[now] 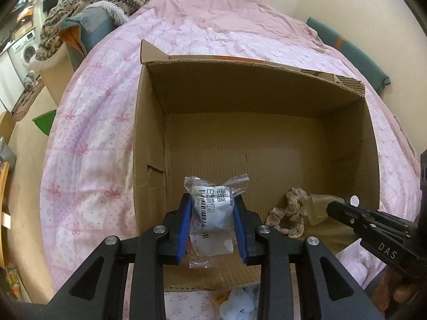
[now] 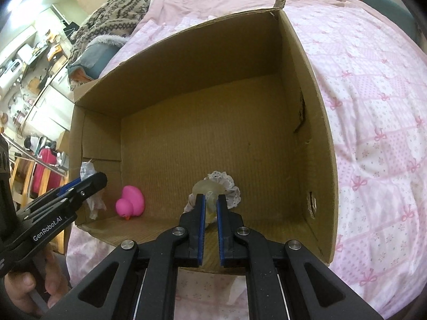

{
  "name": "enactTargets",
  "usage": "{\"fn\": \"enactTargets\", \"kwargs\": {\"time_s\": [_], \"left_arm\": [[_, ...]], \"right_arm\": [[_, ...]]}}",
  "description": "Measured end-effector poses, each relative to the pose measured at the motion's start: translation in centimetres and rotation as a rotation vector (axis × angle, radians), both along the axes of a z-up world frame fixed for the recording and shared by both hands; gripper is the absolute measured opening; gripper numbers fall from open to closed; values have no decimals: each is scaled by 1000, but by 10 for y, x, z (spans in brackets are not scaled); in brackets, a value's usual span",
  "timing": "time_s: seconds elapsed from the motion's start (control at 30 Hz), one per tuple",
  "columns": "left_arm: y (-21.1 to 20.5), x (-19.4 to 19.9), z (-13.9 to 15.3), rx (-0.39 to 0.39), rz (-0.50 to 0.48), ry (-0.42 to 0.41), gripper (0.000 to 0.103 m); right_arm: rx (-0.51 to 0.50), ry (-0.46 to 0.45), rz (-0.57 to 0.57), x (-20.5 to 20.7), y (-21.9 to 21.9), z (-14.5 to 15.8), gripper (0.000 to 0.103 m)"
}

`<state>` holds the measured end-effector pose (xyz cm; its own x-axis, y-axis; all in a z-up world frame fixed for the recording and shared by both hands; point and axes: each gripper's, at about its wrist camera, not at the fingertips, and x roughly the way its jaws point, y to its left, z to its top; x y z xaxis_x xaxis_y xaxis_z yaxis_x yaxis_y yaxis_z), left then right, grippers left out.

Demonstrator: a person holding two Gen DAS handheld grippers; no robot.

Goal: Organize soft objects
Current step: 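Carry the packet and pouch into the box and open both tools, then lift both open tools out of the box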

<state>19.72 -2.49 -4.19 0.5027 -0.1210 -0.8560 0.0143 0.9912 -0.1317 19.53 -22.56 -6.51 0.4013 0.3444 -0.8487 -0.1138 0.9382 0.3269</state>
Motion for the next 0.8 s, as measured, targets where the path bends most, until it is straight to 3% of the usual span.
{"fn": "enactTargets", "kwargs": {"time_s": [0.13, 0.37, 0.47, 0.6, 0.67, 0.7, 0.73, 0.8], "left_arm": [[-1, 0, 1, 9, -3, -3, 31], [-4, -4, 6, 25, -16, -26, 46], [-5, -5, 10, 33, -14, -37, 57], [-5, -7, 19, 37, -15, -62, 59], [-5, -6, 23, 15, -34, -51, 59], [-4, -7, 26, -5, -42, -52, 59], [-3, -8, 30, -10, -38, -62, 59], [-1, -14, 38, 17, -16, -104, 59]], "right_arm": [[6, 1, -5, 0, -1, 0, 9], [20, 0, -9, 0, -3, 1, 13], [26, -9, -10, 0, -4, 3, 18], [46, -18, -22, -1, -9, 6, 23], [64, -27, -30, -2, -12, 9, 41], [90, -40, -34, -3, -14, 14, 65], [114, -65, -41, -5, -15, 20, 82], [130, -173, -62, -14, -21, 40, 88]]}}
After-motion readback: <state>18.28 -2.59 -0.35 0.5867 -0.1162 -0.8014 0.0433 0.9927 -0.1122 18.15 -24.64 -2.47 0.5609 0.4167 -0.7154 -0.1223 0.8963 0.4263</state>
